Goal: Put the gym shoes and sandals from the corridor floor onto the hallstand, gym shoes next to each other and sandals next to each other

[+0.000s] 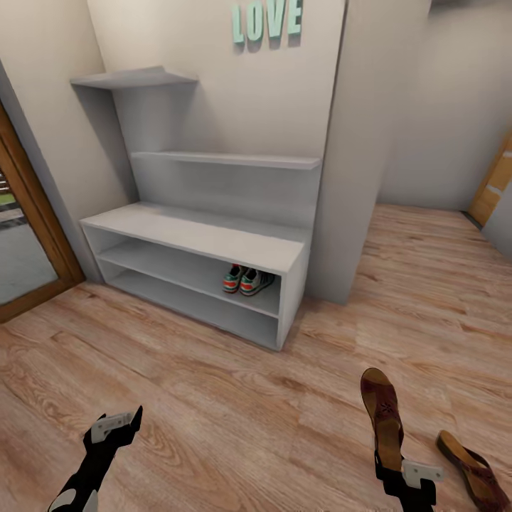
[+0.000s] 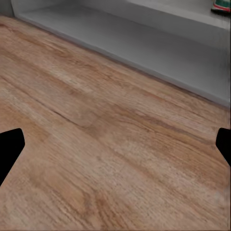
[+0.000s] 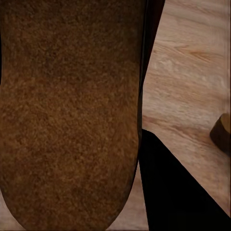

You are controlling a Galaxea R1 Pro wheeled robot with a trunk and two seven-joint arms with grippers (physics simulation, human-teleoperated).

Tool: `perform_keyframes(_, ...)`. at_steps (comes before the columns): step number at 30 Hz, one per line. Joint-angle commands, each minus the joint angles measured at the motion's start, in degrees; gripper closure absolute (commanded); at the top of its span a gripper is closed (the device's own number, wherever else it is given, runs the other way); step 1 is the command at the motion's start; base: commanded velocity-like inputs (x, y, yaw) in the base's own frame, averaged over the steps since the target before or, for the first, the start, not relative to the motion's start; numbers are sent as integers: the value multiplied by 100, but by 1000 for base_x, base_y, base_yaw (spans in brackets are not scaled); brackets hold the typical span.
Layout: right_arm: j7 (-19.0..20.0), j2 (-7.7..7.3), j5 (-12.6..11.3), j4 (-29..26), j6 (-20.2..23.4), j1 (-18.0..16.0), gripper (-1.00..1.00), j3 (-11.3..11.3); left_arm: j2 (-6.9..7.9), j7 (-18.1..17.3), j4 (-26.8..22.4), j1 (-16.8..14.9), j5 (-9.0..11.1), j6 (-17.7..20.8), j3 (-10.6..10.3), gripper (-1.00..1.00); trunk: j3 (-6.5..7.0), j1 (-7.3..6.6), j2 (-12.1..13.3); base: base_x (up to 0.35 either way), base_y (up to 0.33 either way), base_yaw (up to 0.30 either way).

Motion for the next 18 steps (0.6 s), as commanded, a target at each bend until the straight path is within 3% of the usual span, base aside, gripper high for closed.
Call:
perform_keyframes(1, 5, 0, -64, 4, -18, -4, 100, 24, -4, -36, 2, -6, -58, -25, 48, -100, -5, -1, -2, 6, 6, -292)
perform_keyframes(18, 5, 3, -63, 4, -18, -5, 100, 24, -4, -48, 6, -6, -58, -27, 41, -100, -5, -1, -2, 1, 1, -292)
